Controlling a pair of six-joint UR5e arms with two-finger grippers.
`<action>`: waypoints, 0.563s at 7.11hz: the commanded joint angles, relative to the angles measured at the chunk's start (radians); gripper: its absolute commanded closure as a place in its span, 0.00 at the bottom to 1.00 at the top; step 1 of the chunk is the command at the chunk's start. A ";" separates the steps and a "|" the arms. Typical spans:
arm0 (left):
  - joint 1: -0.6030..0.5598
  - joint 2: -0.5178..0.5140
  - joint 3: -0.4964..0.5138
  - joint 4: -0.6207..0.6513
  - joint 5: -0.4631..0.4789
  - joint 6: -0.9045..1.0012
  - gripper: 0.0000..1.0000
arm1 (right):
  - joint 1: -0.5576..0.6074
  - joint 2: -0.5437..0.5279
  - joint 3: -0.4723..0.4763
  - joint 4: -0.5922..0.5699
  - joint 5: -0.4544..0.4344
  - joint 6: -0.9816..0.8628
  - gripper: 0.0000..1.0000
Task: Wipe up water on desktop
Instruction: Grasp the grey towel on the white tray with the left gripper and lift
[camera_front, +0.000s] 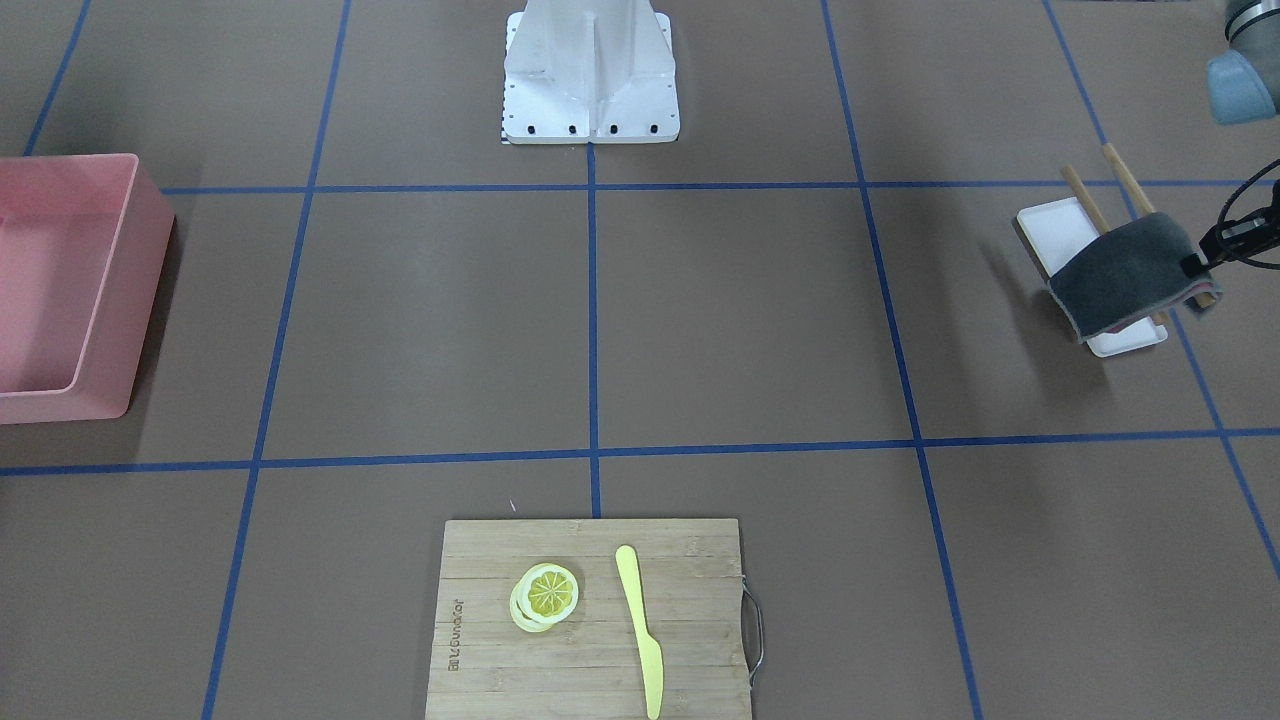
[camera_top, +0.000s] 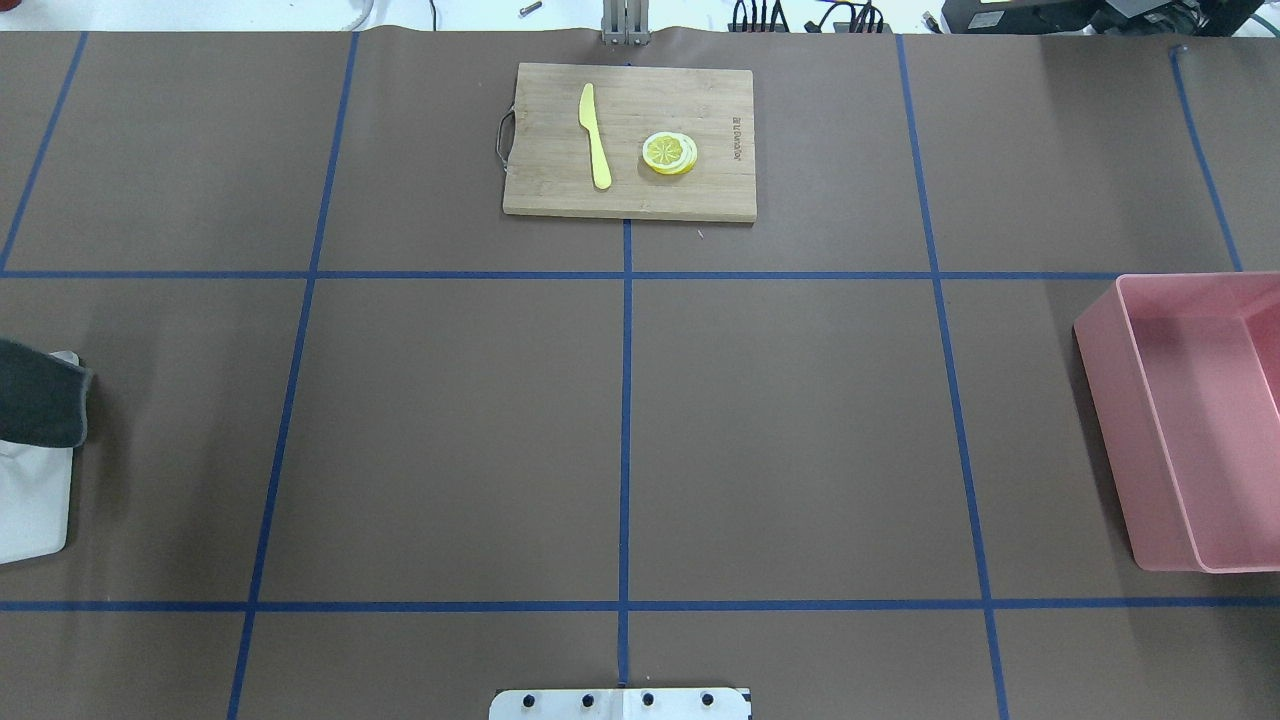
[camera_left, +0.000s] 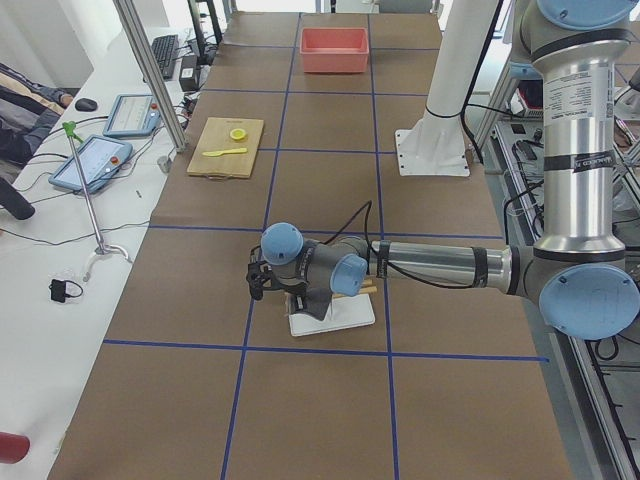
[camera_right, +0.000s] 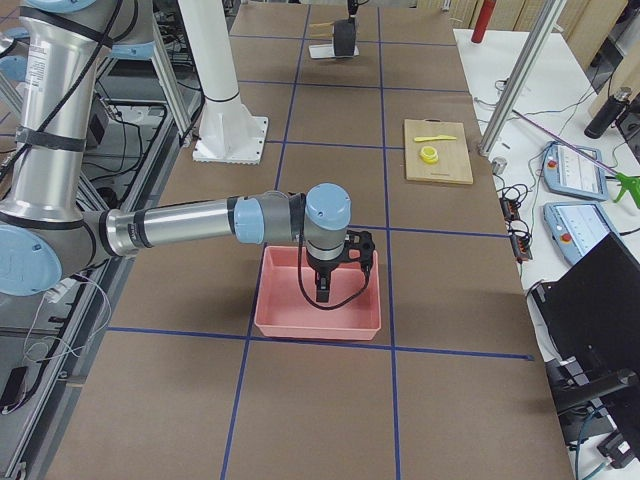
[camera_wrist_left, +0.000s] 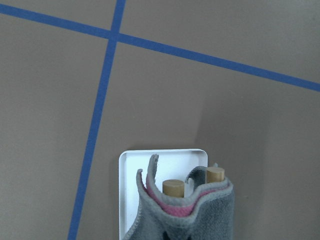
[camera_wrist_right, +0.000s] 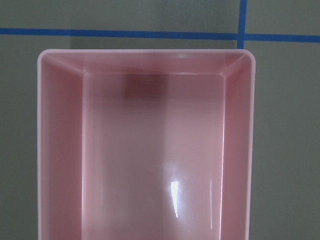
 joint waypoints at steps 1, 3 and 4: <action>-0.003 0.002 -0.070 0.010 -0.028 -0.008 1.00 | 0.000 0.004 0.009 0.001 0.003 0.000 0.00; -0.001 -0.090 -0.110 0.010 -0.117 -0.124 1.00 | 0.000 0.037 0.006 0.057 0.008 -0.005 0.00; 0.003 -0.191 -0.091 0.010 -0.105 -0.244 1.00 | 0.000 0.024 0.015 0.173 0.036 -0.009 0.00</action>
